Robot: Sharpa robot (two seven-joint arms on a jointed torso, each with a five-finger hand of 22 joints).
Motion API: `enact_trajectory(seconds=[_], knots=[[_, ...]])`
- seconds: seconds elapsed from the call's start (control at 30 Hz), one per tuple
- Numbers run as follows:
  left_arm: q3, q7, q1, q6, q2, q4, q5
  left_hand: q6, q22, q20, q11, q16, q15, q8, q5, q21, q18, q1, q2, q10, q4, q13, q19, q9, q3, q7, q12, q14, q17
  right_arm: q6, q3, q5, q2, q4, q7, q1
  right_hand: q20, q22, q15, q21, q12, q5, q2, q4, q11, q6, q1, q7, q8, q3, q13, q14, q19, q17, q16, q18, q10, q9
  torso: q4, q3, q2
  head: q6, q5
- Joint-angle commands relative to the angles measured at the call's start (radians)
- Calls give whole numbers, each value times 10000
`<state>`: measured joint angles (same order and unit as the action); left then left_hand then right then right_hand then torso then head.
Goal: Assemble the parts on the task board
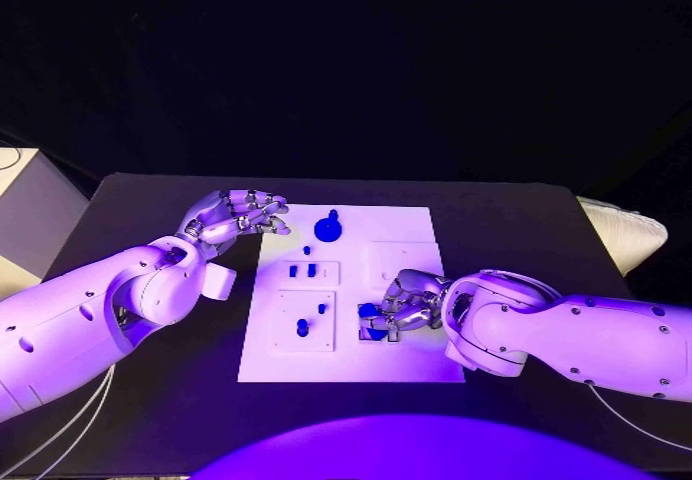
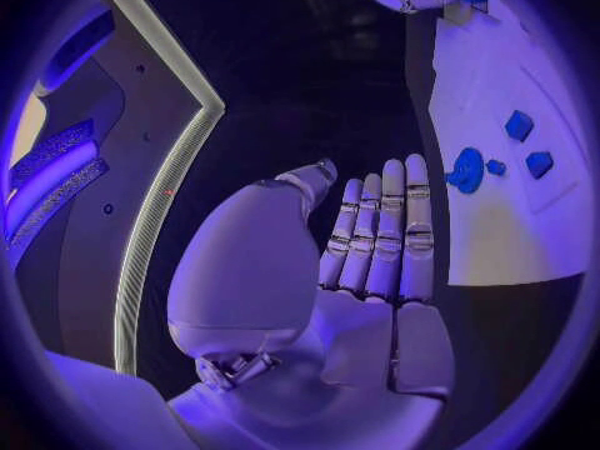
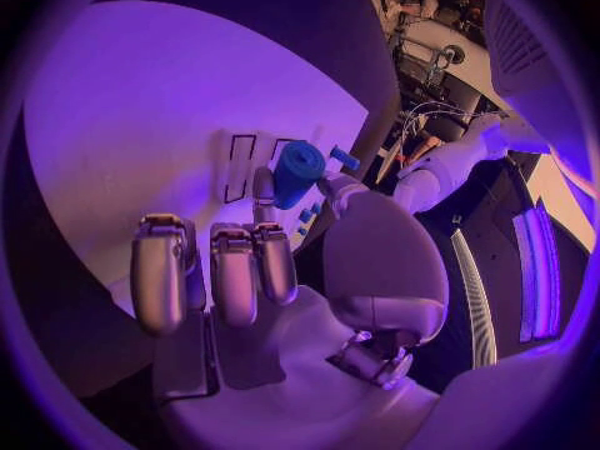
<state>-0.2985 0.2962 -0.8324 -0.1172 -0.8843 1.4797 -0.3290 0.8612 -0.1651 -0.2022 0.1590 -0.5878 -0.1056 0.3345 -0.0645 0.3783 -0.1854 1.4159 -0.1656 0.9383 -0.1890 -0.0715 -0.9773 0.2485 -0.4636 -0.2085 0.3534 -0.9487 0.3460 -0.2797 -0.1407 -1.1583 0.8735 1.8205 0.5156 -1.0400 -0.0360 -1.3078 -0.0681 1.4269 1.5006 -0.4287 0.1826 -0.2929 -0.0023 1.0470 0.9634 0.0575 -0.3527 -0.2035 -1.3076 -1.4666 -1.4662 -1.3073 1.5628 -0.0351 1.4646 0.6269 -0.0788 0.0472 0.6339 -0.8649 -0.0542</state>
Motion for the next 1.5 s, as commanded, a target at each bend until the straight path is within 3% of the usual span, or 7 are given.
enact_trajectory(seconds=[0.03, 0.13, 0.4, 0.9, 1.27, 1.4, 1.5], knots=[[-6, 43, 5, 135, 5, 21, 53, -30, 13, -47, 10, -42, -4, 66, -10, -54, 43, -56, 78, -46, -12, -12, 10, -16, 48, -52, 20, 40, 15, 125, 2, -144, 12, 60, -80, 9, 91, -2303, -81, 47, 50, 427, -49, -6, -91, -36, -173, 45, 26, 402, -2117, -1031, -842, -2587, 54, 109, 659, 37, -4, -2, 3, -3, 0], [-6, 42, 5, 133, -1, 23, 53, -30, 13, -47, 10, -42, -4, 66, -10, -54, 43, -56, 78, -46, -12, -12, 10, -16, 48, -52, 20, 40, 15, 115, 2, -231, 78, 114, -100, 12, 92, -2308, -81, 63, 56, 743, -221, -11, -94, -40, -211, 43, 2, 934, -2134, -1032, -845, -2593, 57, 112, 668, 82, -4, 0, 1, -9, 13], [-6, 45, 5, 149, -15, 23, 53, -31, 20, -50, 9, -46, -5, 71, -11, -65, 42, -69, 86, -50, -25, -13, 6, -19, 53, -49, 24, 47, 22, 172, 2, -613, 257, 236, -189, 27, 96, -2317, -92, 99, 84, 884, -387, -15, -110, 12, -184, 22, -49, 1417, -2165, -1037, -851, -2614, 69, 118, 690, 116, 2, -8, 6, -29, 44], [-6, 25, 8, 142, -9, 2, 53, -34, 26, -52, 9, -43, -7, 73, -11, -75, 43, -71, 84, -54, -28, -12, 10, -21, 56, -48, 25, 60, 24, 332, 7, -779, 622, 487, -777, 35, 103, -2326, -100, 138, 100, 865, -501, 15, -118, 7, 222, 13, -61, 1587, -2185, -1042, -857, -2634, 80, 124, 704, 117, -2, -14, 4, -32, 35], [-5, -1, 14, 139, -25, -17, 53, -34, 26, -52, 9, -43, -7, 73, -11, -75, 43, -71, 84, -54, -28, -12, 10, -21, 56, -48, 25, 60, 24, 618, 23, -567, 1040, 830, -1412, 31, 119, -2365, -119, 299, 209, 1217, -479, 31, -144, 57, 1107, -18, -124, 1888, -2278, -1042, -881, -2634, 80, 152, 776, 123, 2, -1, -3, -43, 65], [-5, 0, 16, 138, -27, -13, 53, -34, 26, -52, 9, -43, -7, 73, -11, -75, 43, -71, 84, -54, -28, -12, 10, -21, 56, -48, 25, 60, 24, 805, 25, -544, 1100, 831, -1522, 31, 134, -2374, -135, 339, 220, 1718, -481, 37, -163, 87, 1742, -39, -163, 2026, -2294, -1042, -886, -2634, 80, 159, 786, 114, -6, -1, -1, -44, 61], [-5, 0, 18, 132, -31, -10, 53, -34, 26, -52, 9, -43, -7, 73, -11, -75, 43, -71, 84, -54, -28, -12, 10, -21, 56, -48, 25, 60, 24, 841, 25, -602, 1111, 780, -1518, 31, 140, -2374, -139, 341, 222, 2511, -382, 21, -166, 96, 2491, -39, -148, 1803, -2303, -1042, -885, -2634, 80, 159, 790, 62, -9, 5, 0, -50, 59]])
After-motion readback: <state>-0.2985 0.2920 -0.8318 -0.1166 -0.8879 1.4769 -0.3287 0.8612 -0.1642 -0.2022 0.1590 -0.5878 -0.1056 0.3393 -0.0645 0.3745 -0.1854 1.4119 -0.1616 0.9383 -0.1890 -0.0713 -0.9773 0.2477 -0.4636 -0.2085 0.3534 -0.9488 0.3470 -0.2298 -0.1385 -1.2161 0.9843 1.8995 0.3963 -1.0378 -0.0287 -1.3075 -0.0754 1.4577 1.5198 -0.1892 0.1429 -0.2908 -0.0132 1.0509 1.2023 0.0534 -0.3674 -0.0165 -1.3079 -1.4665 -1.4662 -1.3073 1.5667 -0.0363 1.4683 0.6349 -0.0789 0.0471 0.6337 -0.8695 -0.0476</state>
